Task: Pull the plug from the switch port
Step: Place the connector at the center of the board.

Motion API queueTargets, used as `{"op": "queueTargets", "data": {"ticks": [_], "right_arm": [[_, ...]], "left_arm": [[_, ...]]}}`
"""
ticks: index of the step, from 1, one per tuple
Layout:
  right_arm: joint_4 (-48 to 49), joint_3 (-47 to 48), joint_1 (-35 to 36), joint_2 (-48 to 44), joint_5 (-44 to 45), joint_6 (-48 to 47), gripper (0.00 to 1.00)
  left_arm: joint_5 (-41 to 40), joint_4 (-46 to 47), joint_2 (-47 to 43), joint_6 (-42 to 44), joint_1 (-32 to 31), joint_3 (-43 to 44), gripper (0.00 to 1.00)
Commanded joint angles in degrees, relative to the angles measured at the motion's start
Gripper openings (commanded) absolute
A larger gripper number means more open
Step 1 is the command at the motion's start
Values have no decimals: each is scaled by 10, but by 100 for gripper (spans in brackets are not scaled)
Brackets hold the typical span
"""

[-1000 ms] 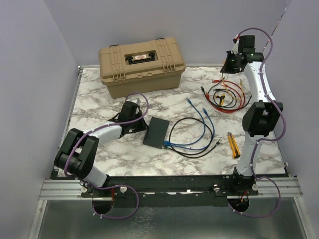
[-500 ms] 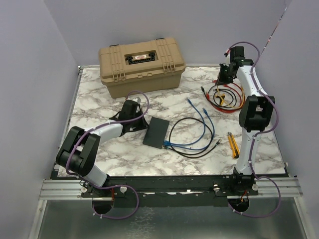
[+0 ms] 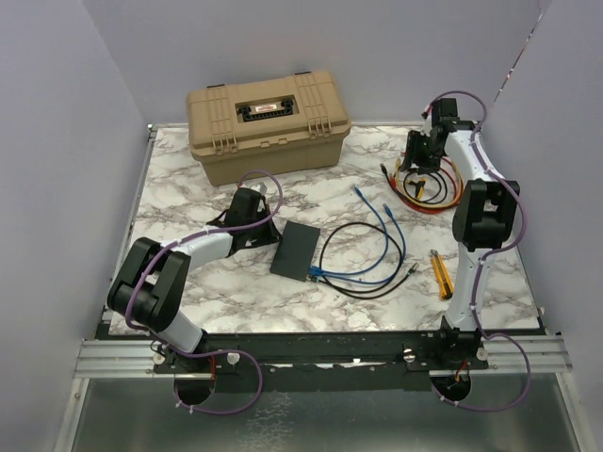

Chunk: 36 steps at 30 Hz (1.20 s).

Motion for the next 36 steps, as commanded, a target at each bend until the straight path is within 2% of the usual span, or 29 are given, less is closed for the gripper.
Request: {"op": "queueTargets", "data": {"ticks": [1,8,18,29,36], "right_arm": [[26,-14,-2,-54,22,3,60],[36,-50,14,-89,2,2,76],[51,-135,61,-146,-37,10,78],[83,-273,106,-243,-97,15,82],[116,-362,130,-291,-133,12,83]], "left_arm": [[-6,-101,42,19,-8,-28,0],[-7,-101,39,16,-8,-30,0],[-7,-100,33,15,-8,-33,0],[-6,-101,24,17,-8,-40,0],[-9,-100,11,21,-8,-43,9]]}}
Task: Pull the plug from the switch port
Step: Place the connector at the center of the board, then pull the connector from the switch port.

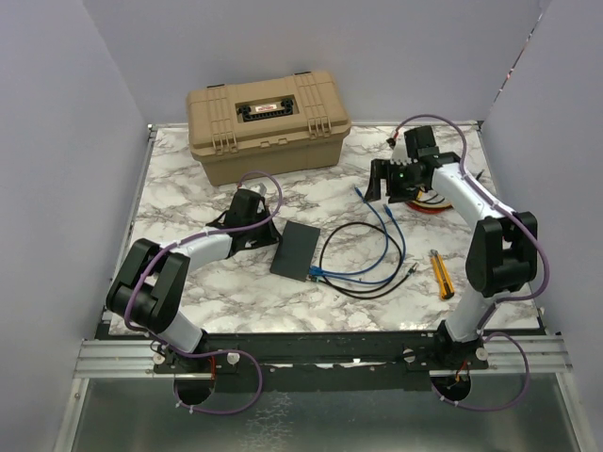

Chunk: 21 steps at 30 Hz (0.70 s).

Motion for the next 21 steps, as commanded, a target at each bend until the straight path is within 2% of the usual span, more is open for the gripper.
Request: {"op": "queueTargets", "data": {"ticks": [1,7,13,21], "right_arm": [[32,-45,20,-32,-43,0,83],[83,-117,50,-61,-117,-3,85],[122,-161,83,-67,-162,4,85],[152,-186,115,-40,-210,5,83]], "left_arm": [[-8,-105,16,22,-8,-38,11],[-1,-105,16,33,-8,-36,23],[2,-105,14,35,-8,-38,30],[10,-103,21,29,-9,-42,35]]}}
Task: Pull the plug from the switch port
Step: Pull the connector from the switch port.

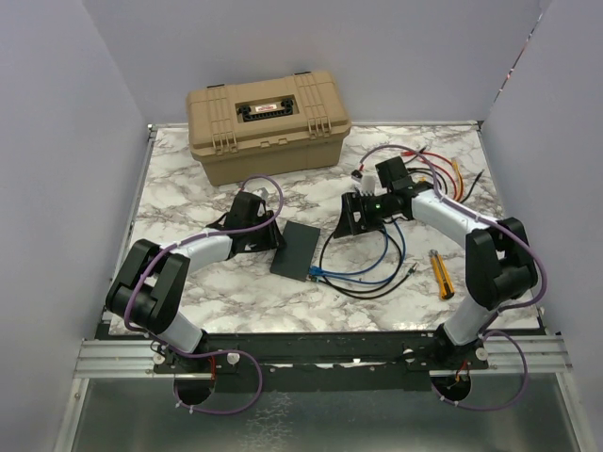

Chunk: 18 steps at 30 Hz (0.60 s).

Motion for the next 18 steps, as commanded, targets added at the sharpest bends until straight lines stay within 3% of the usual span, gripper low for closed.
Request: {"op": "queueTargets", "data": {"ticks": [1,18], "right_arm": [[33,-12,17,14,-50,0,83],[99,41,47,154,-173,67,77]], "left_arm": [[-6,-89,26,17,-6,-35,35],[19,-55,37,-17,-29,-54,36]]}}
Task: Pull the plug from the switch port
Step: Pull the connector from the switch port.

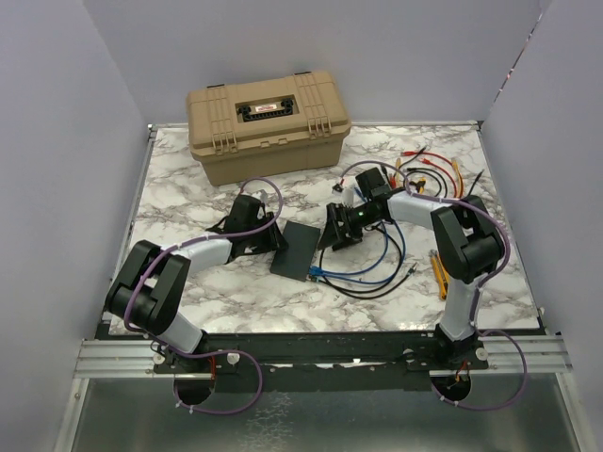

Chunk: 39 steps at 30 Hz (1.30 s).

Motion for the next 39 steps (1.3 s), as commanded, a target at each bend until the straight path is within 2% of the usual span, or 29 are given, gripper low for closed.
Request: {"op": "queueTargets", "data": {"ticks": [1,9,13,21,31,39], "right_arm": [[40,30,12,24,-52,32,77],[71,37,18,39,-72,63,77],[68,33,17,27,-47,64,78],[28,28,16,-18,13,42,82],[1,-8,7,-68,26,30,83],[32,-72,-14,-95,12,41,83]], "left_arm": [[3,-84,42,5,-29,-29,35],[10,-80,65,7,-45,-4,34],[7,-80,66,10,-48,5,34],[-28,-96,44,17,-48,3,45],[-52,-120,18,24,-48,-8,49],[-45,-120,6,31,-48,-19,52]]}}
